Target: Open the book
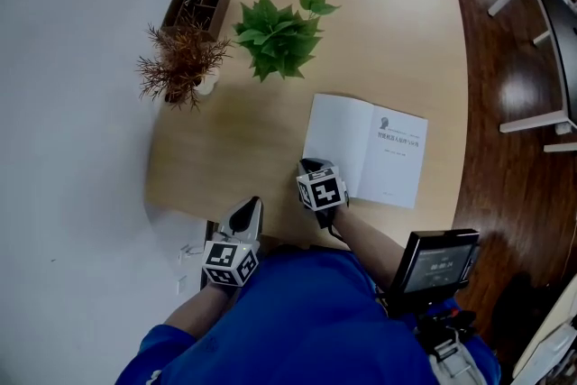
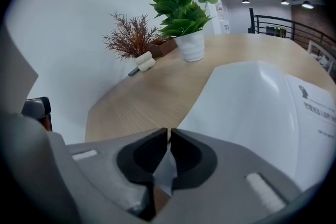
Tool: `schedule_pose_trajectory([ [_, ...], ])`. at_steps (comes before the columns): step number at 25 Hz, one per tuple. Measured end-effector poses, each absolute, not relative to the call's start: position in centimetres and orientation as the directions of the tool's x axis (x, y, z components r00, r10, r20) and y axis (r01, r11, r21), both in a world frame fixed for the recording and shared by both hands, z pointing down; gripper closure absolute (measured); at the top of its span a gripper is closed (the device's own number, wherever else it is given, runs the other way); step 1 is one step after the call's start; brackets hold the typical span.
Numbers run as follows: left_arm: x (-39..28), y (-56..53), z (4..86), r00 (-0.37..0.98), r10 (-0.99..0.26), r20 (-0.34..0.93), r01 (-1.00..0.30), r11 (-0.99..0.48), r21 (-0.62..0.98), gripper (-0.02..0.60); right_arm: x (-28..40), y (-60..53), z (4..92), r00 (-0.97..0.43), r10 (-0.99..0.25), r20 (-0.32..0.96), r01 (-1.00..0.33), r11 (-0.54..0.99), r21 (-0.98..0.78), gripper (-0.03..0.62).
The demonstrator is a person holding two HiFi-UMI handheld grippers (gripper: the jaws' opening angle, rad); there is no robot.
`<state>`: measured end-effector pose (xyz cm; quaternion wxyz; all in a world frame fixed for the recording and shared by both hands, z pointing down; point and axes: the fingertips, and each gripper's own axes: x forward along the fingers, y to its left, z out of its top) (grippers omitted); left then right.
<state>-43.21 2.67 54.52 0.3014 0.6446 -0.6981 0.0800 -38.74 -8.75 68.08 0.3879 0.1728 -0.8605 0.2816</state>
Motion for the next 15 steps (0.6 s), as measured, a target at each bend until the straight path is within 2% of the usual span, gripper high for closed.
schedule_pose_trajectory([
  [15,-42.2,1.3,54.3,0.062,-0.868,0.492,-0.951,0.099,0.294,0.574,-37.5,-9.2,64.0,-0.75,-0.142,0.646,-0.504,0.755,-0.419,0.577],
])
